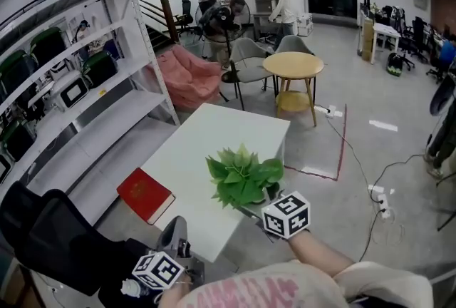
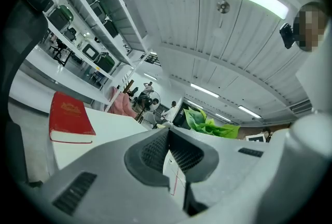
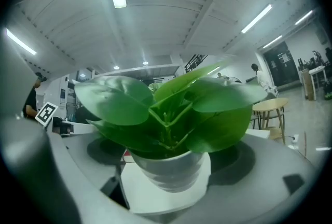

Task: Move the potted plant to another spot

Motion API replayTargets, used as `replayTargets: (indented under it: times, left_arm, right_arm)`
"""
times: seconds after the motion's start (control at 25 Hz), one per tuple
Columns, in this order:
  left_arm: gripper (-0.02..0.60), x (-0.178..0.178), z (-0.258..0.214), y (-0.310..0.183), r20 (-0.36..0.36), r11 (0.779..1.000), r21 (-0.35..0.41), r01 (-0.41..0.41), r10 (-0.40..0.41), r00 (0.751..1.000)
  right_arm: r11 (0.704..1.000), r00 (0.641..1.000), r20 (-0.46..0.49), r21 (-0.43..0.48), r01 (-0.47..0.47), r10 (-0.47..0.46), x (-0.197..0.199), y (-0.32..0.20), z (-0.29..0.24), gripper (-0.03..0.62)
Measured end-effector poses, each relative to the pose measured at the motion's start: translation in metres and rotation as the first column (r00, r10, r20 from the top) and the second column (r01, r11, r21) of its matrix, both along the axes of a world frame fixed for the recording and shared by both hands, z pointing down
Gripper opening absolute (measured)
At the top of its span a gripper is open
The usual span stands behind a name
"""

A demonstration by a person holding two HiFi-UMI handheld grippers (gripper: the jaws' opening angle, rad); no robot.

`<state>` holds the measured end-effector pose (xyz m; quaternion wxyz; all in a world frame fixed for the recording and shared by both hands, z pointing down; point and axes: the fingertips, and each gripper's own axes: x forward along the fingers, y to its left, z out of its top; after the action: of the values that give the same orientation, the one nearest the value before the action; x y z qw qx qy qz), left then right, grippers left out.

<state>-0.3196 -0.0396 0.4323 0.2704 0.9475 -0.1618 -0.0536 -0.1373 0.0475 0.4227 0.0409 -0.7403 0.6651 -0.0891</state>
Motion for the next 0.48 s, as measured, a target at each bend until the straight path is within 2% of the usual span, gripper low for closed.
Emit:
replayTargets:
  times: [0.28,0.48]
  left_arm:
    - [0.002,0.062,0.003,0.023,-0.014,0.999,-0.031,0.045,-0.045,0.999]
    - [0.002,0.113,0.007,0.031,0.004,0.997,-0.03,0.07,-0.07,0.998]
  right_arm:
    - [0.998,0.998,-0.017,-0.031,0.058,-0.059,0.062,0.012,-0.002,0.495]
    - [0.997,0.997,-0.014,-0.018,0.079,-0.079,0.116,0.017,-0.005,0.495]
